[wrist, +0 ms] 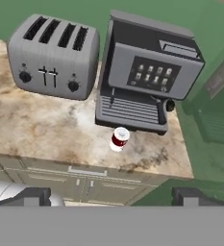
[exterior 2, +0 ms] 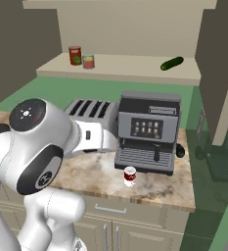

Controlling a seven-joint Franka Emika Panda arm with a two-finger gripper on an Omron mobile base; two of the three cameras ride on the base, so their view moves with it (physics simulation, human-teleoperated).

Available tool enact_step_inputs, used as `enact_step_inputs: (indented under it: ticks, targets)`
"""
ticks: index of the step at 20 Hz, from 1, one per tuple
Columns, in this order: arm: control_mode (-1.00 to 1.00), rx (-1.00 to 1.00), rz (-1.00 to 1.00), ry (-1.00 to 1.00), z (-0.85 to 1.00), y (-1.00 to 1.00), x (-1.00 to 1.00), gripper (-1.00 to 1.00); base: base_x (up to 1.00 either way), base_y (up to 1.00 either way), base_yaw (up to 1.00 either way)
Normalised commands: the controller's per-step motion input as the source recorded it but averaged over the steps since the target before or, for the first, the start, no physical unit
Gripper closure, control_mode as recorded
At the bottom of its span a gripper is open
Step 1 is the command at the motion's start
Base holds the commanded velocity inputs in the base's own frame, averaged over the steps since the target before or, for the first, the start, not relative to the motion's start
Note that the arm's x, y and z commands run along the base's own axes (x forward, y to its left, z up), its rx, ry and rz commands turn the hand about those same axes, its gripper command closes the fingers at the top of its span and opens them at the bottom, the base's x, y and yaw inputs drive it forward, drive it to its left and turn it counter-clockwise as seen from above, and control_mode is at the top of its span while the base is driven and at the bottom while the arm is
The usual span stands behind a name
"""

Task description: Pick the cans from the counter and place them in their designated side in the cabinet.

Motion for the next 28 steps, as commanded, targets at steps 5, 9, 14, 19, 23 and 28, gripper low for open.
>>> enact_step_inputs:
  ticks: [5, 9, 14, 19, 23, 28]
  targets:
    - [-1.0, 0.0, -0.05, 0.0, -0.05, -0.06, 0.0, -1.0, 0.0, 0.0, 0.0]
    - [-1.0, 0.02, -0.06, 0.0, -0.03, -0.05, 0.0, -1.0, 0.0, 0.0, 0.0]
    - [-1.0, 0.04, -0.05, 0.0, -0.03, -0.05, 0.0, -1.0, 0.0, 0.0, 0.0]
    - [-1.0, 0.07, -0.01, 0.01, 0.0, 0.0, 0.0, -1.0, 0.0, 0.0, 0.0]
    - [-1.0, 0.07, 0.0, 0.01, 0.0, 0.0, 0.0, -1.0, 0.0, 0.0, 0.0]
    - [-1.0, 0.03, 0.0, 0.01, 0.0, 0.0, 0.0, -1.0, 0.0, 0.0, 0.0]
